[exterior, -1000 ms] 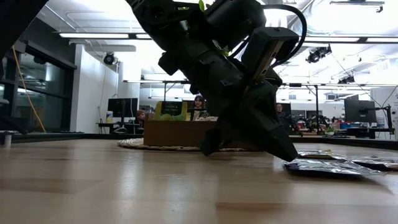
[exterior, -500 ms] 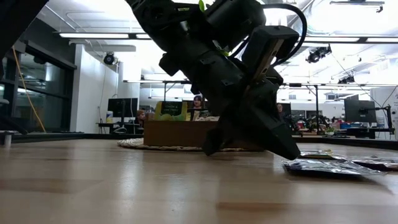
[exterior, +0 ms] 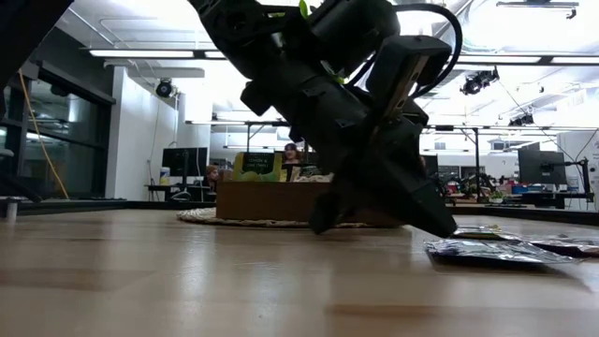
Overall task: Pick & Place Tea
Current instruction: Put the violet tea bag into the right section of the wooden organizer
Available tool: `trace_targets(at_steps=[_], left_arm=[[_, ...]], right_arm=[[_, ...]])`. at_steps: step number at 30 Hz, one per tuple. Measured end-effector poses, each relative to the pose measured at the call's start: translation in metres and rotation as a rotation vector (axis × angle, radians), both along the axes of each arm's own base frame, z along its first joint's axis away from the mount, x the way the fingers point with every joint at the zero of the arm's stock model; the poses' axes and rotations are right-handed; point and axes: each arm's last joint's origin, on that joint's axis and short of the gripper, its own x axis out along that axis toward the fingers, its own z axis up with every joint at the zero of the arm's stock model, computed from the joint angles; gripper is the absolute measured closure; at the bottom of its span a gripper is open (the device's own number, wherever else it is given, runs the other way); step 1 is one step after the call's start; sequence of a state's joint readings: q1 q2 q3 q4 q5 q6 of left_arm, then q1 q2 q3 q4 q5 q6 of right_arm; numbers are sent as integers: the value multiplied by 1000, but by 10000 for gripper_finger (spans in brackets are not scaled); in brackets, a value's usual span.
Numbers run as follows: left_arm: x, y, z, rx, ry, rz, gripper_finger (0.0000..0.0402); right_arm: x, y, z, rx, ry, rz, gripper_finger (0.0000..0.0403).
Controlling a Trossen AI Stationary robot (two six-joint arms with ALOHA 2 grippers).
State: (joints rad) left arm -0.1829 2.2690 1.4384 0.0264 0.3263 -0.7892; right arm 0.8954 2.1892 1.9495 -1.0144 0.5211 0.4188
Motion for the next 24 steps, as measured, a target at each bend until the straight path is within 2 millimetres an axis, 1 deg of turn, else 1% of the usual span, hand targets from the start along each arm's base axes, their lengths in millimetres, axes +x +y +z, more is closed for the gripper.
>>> trace_targets(at_steps=[2, 4, 6, 7, 11, 16, 19, 24], left_arm=[[1, 0, 0, -7, -8, -5, 401], [1, 0, 1, -9, -11, -7, 401], [1, 0, 1, -10, -13, -8, 402], [1, 0, 1, -11, -12, -8, 402], [1, -1, 1, -22, -14, -19, 401], [1, -1, 1, -23, -14, -20, 402], [1, -1, 1, -23, -9, -20, 401], [0, -1, 1, -20, -2, -23, 402]], right_arm=[[-3, 7, -26, -48, 67, 1, 403], [-4, 10, -54, -55, 206, 1, 401], [-5, 10, -80, -70, 309, -43, 394], [-5, 8, -88, -86, 330, -82, 389], [-1, 1, -93, -79, 324, -229, 363], [7, -2, -95, -138, 176, -256, 334], [12, -6, -97, -150, 140, -285, 321], [22, -18, -97, -102, 138, -430, 302]])
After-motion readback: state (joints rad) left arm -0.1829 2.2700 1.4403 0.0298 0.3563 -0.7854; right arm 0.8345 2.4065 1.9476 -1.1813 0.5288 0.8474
